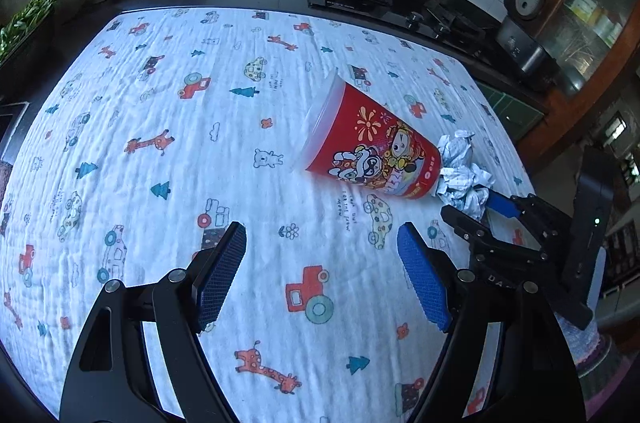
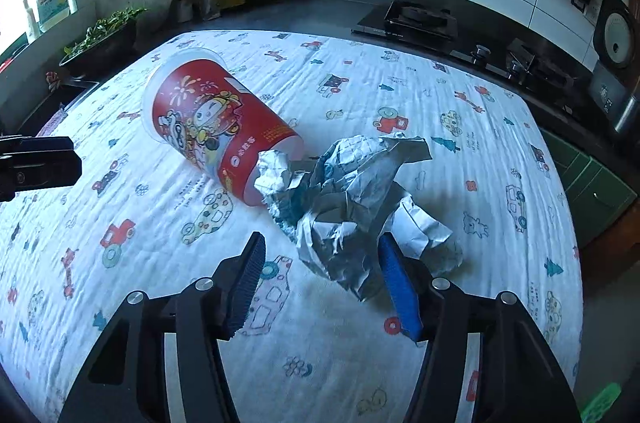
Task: Collect trash
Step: 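Grasp the crumpled grey paper with the right gripper, then grasp the red paper cup with the left gripper while the right holds the paper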
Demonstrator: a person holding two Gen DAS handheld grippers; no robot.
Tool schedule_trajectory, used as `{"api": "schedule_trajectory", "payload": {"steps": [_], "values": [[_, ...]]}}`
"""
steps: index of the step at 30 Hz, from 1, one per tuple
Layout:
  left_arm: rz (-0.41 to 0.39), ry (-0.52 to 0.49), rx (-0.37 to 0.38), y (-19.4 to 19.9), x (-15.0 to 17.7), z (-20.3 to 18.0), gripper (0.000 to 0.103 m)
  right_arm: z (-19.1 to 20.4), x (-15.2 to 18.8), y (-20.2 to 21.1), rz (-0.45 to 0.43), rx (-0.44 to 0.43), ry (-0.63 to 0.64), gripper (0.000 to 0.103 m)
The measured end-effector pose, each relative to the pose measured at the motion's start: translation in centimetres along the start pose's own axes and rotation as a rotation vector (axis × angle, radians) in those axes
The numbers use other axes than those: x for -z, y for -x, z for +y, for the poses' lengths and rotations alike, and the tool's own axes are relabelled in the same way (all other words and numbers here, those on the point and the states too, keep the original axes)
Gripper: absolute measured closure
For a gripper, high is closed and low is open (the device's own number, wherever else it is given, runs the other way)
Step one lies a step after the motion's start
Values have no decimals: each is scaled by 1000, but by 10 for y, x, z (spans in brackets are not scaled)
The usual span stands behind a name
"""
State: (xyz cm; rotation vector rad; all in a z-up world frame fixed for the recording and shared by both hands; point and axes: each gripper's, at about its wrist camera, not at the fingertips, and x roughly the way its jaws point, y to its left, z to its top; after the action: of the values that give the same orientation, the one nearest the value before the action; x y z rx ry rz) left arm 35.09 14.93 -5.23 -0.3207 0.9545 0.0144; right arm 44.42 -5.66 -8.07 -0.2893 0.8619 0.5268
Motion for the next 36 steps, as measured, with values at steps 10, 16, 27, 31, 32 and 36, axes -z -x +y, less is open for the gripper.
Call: {"api": "schedule_trajectory", "payload": {"steps": [10, 16, 27, 31, 32, 36], "values": [[15, 132, -21, -24, -10, -13, 20, -12, 7, 2, -3, 6, -27, 70], [13, 253, -25, -30, -17, -19, 16, -23, 26, 30, -14, 9, -28, 71], [30, 507, -82, -58, -25, -30, 15, -56, 69, 86, -45, 1, -45, 71], [25, 589, -86, -68, -29, -30, 14, -67, 83, 98, -52, 3, -54, 71], [20, 602, -91, -69, -30, -31, 14, -70, 85, 100, -52, 2, -58, 71], [11, 636, -81, -71, -31, -36, 14, -80, 99, 104, -48, -2, -78, 71]]}}
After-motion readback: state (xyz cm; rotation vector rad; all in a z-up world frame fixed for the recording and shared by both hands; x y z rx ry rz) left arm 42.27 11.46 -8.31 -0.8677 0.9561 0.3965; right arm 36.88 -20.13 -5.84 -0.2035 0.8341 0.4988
